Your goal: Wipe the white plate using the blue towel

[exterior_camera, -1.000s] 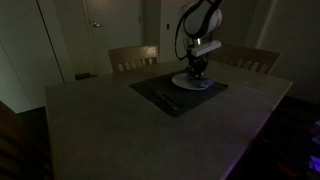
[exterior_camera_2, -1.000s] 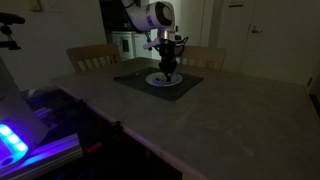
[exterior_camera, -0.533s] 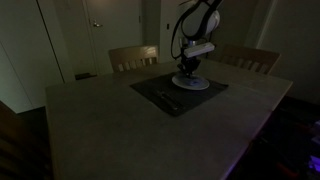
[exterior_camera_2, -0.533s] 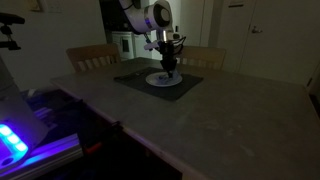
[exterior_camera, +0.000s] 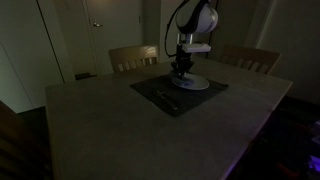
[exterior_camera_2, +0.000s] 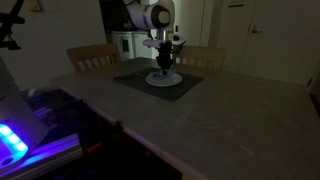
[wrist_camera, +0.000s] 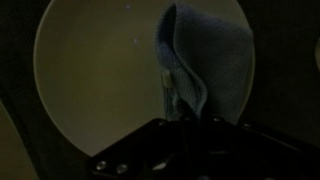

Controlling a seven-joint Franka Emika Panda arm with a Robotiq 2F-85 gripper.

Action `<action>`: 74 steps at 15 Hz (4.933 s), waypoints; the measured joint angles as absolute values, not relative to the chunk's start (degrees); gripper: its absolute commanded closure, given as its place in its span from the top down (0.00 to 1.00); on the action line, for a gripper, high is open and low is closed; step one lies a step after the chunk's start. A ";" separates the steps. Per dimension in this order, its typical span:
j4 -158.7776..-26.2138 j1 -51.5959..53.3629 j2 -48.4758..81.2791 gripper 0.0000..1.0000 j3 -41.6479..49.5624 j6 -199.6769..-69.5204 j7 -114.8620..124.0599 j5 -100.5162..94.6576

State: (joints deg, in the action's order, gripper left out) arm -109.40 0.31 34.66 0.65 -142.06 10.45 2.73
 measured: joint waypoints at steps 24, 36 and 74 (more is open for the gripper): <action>-106.67 2.12 35.00 0.02 8.35 -126.39 22.97 -5.99; -109.66 2.87 35.81 0.02 6.73 -147.58 26.08 -0.49; -109.41 10.12 35.90 0.02 11.92 -135.30 42.48 -12.89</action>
